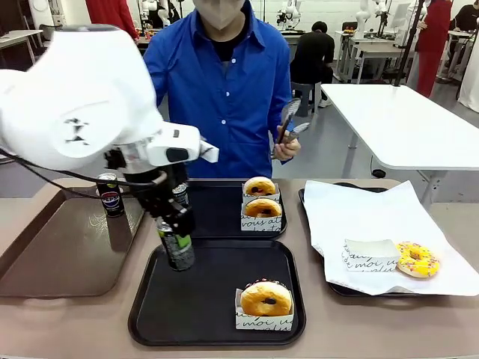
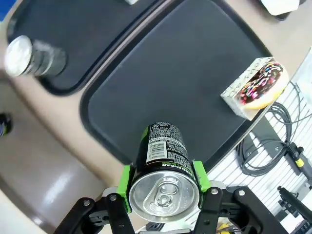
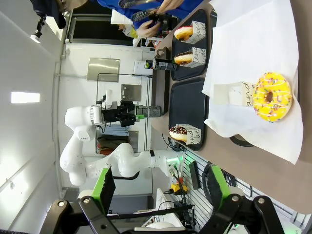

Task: Set up donuts and drinks on trays.
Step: Pick up one Pepsi coke from the Handle tray and place it on the Flat Tray without a Pepsi coke.

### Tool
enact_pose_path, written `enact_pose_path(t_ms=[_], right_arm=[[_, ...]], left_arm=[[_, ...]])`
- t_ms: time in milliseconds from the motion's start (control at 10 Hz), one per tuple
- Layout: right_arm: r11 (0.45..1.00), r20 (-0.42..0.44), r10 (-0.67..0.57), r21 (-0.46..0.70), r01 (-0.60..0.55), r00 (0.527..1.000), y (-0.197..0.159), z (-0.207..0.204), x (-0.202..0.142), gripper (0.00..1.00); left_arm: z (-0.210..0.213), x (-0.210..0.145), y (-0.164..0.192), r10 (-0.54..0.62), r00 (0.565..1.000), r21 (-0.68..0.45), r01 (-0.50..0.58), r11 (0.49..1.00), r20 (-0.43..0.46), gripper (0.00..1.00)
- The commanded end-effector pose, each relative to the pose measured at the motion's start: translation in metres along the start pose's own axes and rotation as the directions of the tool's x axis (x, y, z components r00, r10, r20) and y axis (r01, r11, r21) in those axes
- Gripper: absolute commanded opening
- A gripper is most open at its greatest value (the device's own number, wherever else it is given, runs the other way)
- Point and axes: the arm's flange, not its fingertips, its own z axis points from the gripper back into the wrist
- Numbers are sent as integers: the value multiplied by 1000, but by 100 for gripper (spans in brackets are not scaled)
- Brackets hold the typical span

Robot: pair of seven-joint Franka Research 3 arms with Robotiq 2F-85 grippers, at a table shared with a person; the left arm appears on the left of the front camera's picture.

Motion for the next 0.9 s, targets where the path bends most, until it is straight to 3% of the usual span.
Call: enact_pose_path(t_ms=[0,100,500,700,800], right_arm=[[1000,2,4,12,-5,1000,1,1,-1,100],[1000,2,4,12,-5,1000,1,1,-1,100],[1000,2,4,12,-5,1000,1,1,-1,100],[1000,2,4,12,-5,1000,1,1,-1,100],[1000,2,4,12,-5,1000,1,1,-1,100]], left_arm=[[-22,30,0,-51,998,-67,49,997,-40,58],[-38,35,-3,-66,994,-83,59,995,-87,58],[-28,6,5,-85,991,-145,69,987,-107,58],[-35,1,0,-20,992,-90,9,996,-122,58],[-34,14,0,-70,991,-110,57,992,-115,58]])
